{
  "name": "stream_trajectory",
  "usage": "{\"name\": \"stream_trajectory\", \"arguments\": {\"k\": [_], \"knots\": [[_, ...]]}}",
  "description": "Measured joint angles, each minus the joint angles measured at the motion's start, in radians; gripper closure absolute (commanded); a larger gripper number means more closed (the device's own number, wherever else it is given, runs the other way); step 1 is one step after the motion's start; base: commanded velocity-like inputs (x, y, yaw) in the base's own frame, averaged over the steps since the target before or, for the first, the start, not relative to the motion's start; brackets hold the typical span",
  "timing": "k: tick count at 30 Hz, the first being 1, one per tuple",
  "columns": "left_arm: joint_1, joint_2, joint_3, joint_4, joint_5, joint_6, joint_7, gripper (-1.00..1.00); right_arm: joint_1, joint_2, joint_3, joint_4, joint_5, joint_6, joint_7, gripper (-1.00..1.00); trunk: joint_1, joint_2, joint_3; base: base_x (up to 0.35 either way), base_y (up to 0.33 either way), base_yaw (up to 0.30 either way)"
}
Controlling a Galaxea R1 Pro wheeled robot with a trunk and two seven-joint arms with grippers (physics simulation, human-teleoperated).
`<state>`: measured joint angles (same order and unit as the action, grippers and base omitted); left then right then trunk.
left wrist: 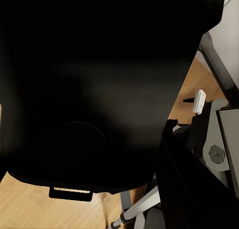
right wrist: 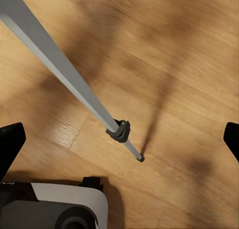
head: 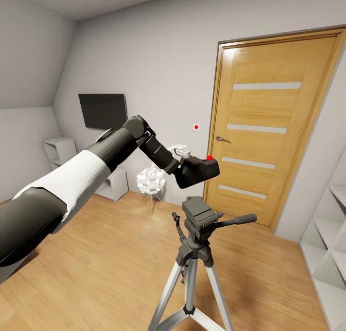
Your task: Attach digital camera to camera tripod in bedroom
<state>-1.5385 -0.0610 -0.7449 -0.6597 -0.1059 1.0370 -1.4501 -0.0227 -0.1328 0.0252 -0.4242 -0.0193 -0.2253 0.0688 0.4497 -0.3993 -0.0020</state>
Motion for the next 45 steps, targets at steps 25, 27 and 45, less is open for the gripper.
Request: {"name": "stream_trajectory", "arguments": {"k": [25,27,45], "knots": [[0.018,-0.003,-0.034,0.001,0.0,0.0,-0.007,1.0,0.0,0.0,0.0,0.003,0.0,-0.028,-0.002,-1.0,0.0,0.0,0.0,0.0,0.0,0.0],[0.019,-0.004,-0.039,0.001,0.0,0.0,-0.007,1.0,0.0,0.0,0.0,0.003,0.0,-0.028,-0.002,-1.0,0.0,0.0,0.0,0.0,0.0,0.0],[0.019,-0.015,-0.05,-0.004,0.0,0.0,-0.012,1.0,0.0,0.0,0.0,0.005,0.0,-0.028,-0.003,-1.0,0.0,0.0,0.0,0.0,0.0,0.0]]}}
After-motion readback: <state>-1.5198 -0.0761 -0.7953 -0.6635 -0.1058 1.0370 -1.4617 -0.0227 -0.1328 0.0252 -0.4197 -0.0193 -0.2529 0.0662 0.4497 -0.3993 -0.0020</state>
